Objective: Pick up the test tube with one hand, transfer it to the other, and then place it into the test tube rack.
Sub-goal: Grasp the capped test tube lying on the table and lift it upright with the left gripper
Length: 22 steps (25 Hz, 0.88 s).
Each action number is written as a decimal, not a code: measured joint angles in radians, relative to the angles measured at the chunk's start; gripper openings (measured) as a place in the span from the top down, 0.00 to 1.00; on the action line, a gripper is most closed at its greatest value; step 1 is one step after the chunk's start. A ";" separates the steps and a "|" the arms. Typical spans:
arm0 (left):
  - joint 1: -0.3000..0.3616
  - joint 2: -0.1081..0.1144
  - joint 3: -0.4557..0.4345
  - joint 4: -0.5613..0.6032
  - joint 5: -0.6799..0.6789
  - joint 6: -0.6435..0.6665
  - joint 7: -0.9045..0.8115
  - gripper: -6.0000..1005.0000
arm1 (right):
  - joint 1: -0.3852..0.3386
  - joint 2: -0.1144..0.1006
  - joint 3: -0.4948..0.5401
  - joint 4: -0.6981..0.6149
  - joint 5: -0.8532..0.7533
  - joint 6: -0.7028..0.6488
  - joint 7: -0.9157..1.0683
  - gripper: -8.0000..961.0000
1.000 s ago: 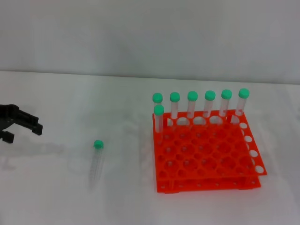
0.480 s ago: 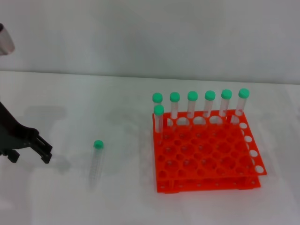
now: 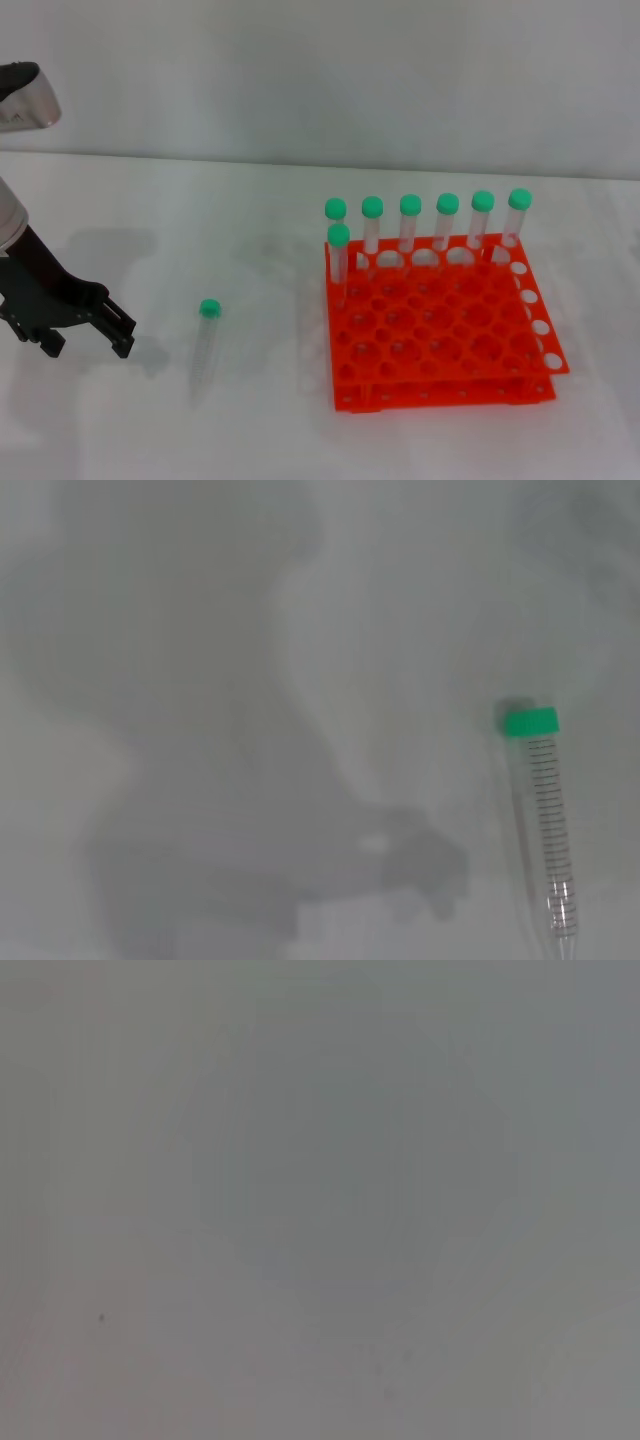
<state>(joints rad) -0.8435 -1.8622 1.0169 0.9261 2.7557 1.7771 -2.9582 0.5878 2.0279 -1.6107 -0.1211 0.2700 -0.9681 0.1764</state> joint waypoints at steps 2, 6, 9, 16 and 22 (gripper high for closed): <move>0.000 0.001 -0.008 -0.009 0.000 -0.010 -0.006 0.13 | 0.000 0.000 0.000 0.000 0.000 0.000 0.000 0.17; -0.005 0.004 -0.011 -0.040 0.001 -0.062 -0.019 0.13 | 0.001 0.000 0.000 0.000 0.000 0.000 0.000 0.17; -0.015 -0.002 -0.011 -0.075 0.001 -0.122 -0.024 0.13 | 0.001 0.000 0.000 0.000 0.000 -0.001 0.000 0.17; -0.073 -0.019 -0.009 -0.204 -0.008 -0.223 -0.015 0.13 | 0.000 0.000 0.000 0.000 0.000 0.000 0.002 0.17; -0.114 -0.034 -0.009 -0.269 -0.009 -0.234 -0.015 0.13 | -0.003 0.000 0.000 0.000 0.000 0.003 0.007 0.17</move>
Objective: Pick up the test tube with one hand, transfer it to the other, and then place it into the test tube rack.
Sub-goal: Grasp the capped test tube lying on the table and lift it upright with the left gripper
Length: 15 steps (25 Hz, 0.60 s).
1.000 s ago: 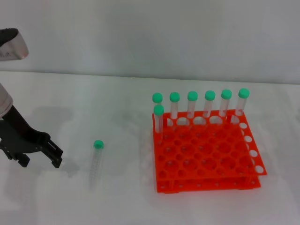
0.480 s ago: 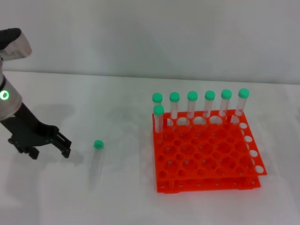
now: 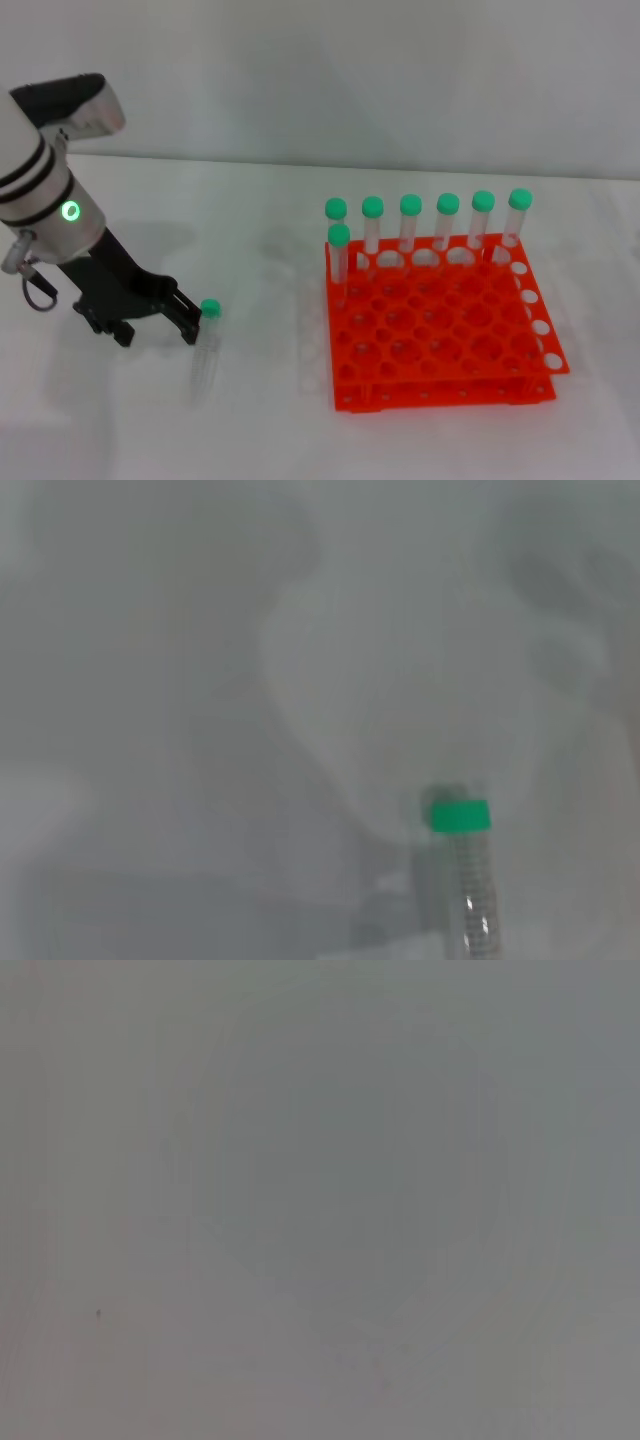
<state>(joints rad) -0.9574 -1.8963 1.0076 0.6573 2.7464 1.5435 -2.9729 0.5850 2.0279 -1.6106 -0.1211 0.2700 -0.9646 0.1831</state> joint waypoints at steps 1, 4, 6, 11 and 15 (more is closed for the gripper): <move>-0.005 -0.001 0.000 -0.013 0.000 -0.001 0.000 0.13 | 0.000 0.000 0.000 0.000 0.000 0.001 0.000 0.17; -0.014 -0.010 0.001 -0.037 0.001 -0.004 0.000 0.14 | -0.002 0.000 0.000 0.000 0.000 0.001 0.001 0.17; -0.014 -0.018 0.002 -0.040 0.003 -0.006 -0.003 0.14 | -0.003 0.000 0.000 0.000 0.000 0.001 0.001 0.17; -0.012 -0.032 0.000 -0.064 0.006 -0.027 -0.010 0.14 | -0.004 0.000 0.000 0.000 0.000 0.001 0.001 0.17; -0.009 -0.036 -0.002 -0.097 0.002 -0.059 -0.016 0.14 | -0.004 0.000 0.000 0.000 -0.001 0.001 0.001 0.17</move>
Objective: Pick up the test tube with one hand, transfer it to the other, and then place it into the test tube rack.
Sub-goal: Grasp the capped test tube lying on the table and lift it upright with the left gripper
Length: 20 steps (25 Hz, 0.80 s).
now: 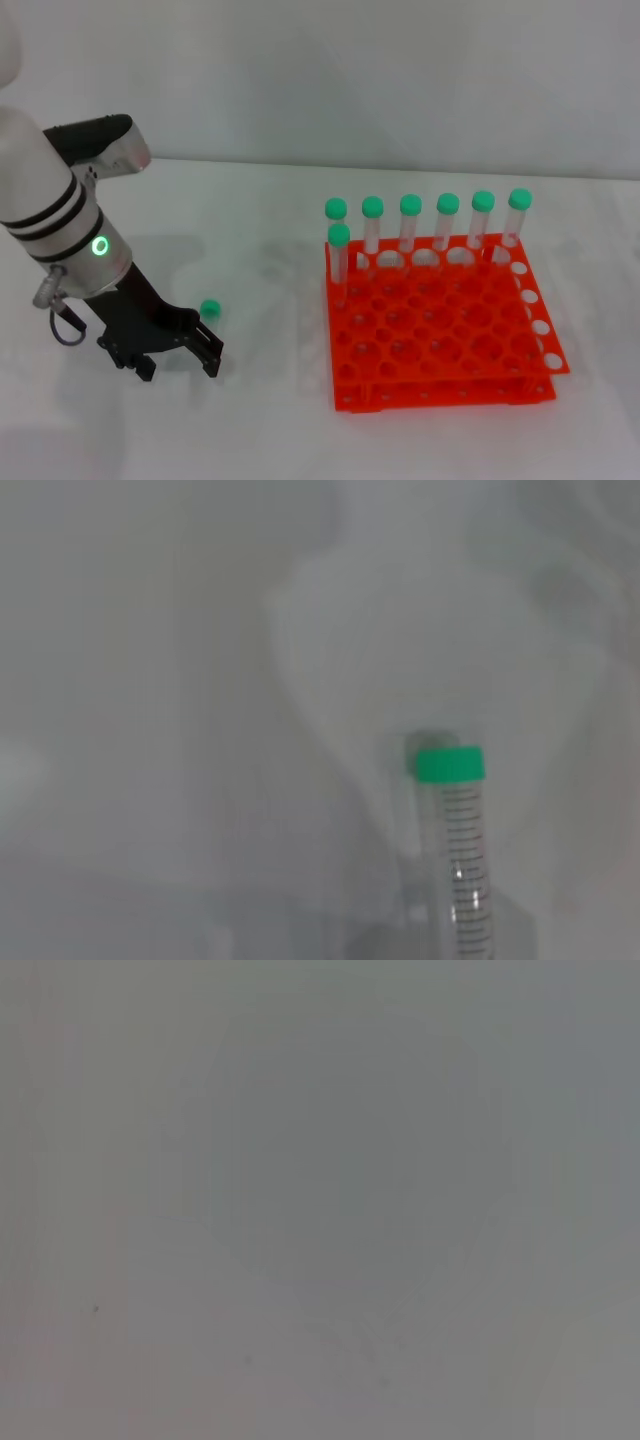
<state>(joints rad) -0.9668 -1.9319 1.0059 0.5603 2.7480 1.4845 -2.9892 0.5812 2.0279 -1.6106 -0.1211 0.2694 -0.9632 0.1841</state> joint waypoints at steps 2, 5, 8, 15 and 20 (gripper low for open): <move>-0.001 0.000 0.000 -0.020 0.000 -0.008 -0.012 0.14 | 0.000 0.000 0.000 0.000 -0.001 0.000 0.000 0.17; -0.003 0.000 -0.001 -0.033 0.000 -0.019 -0.018 0.14 | 0.000 0.000 0.000 0.000 -0.004 0.001 0.000 0.17; -0.002 0.000 -0.007 -0.034 -0.002 -0.029 -0.019 0.14 | 0.001 0.000 -0.001 0.000 -0.006 0.000 0.000 0.17; -0.005 0.001 -0.008 -0.034 -0.002 -0.051 -0.019 0.30 | 0.005 0.000 -0.002 0.000 -0.007 0.001 0.000 0.17; -0.004 -0.001 -0.008 -0.041 -0.002 -0.061 -0.019 0.34 | 0.008 0.000 -0.002 0.000 -0.008 0.002 0.000 0.17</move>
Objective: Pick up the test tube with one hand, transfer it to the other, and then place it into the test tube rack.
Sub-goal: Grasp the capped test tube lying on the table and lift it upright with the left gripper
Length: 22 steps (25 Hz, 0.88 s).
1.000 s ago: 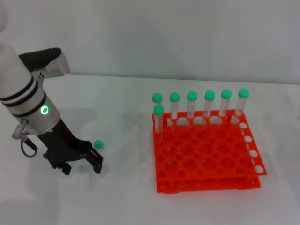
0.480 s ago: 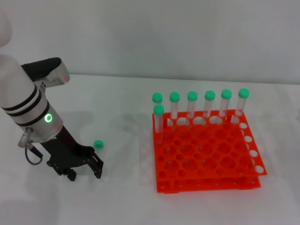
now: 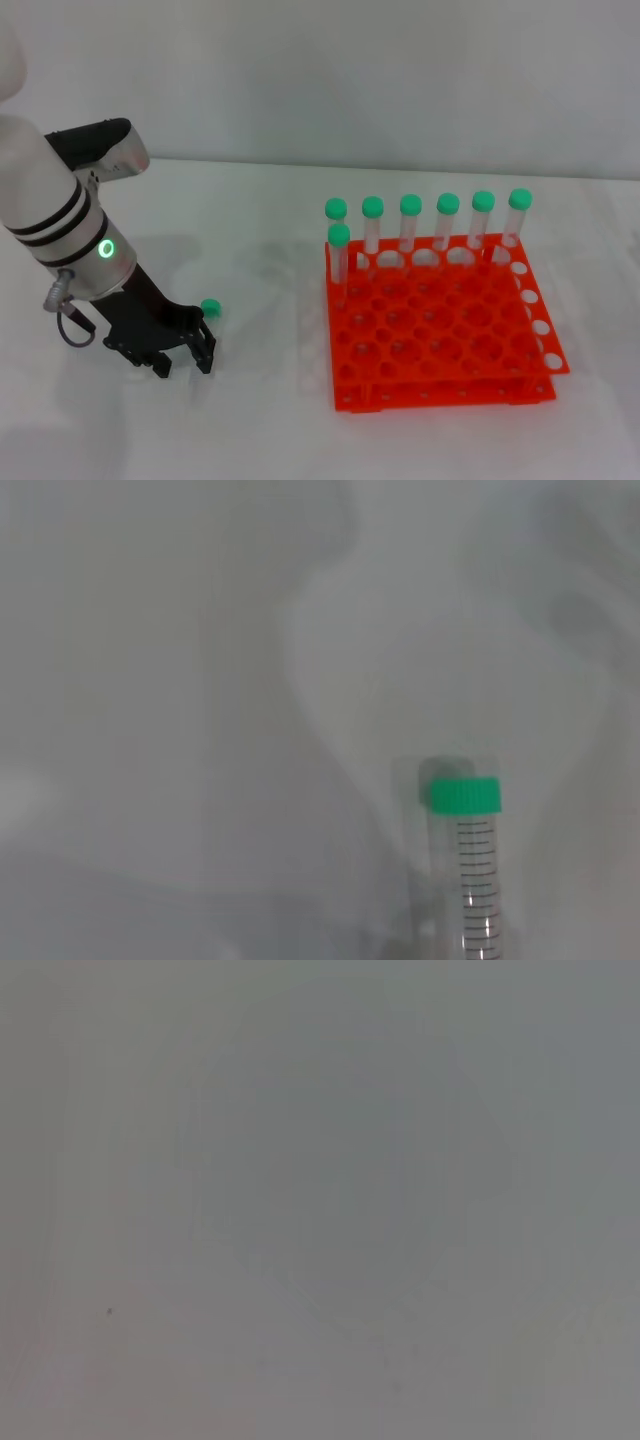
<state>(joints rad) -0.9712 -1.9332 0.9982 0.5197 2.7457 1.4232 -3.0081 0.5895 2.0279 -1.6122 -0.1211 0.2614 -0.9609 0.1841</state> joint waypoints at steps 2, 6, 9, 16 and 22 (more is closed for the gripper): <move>0.000 0.000 0.001 -0.003 0.000 -0.004 0.000 0.37 | 0.000 0.000 0.000 0.000 0.000 0.000 0.000 0.17; 0.004 0.000 -0.001 -0.007 0.000 -0.015 0.003 0.47 | 0.000 0.000 0.000 0.000 0.001 -0.001 0.000 0.17; 0.005 0.000 -0.001 -0.007 0.000 -0.016 0.004 0.52 | 0.000 0.000 0.000 0.000 0.002 -0.001 0.000 0.17; 0.008 -0.007 -0.001 -0.008 0.000 -0.037 0.005 0.55 | 0.000 0.000 0.000 0.000 0.003 -0.002 0.000 0.17; 0.001 -0.012 -0.001 -0.030 -0.002 -0.046 0.012 0.55 | 0.001 0.000 0.000 0.000 0.003 -0.001 0.000 0.17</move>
<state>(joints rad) -0.9702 -1.9447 0.9970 0.4899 2.7435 1.3768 -2.9958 0.5903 2.0279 -1.6122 -0.1212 0.2639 -0.9614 0.1841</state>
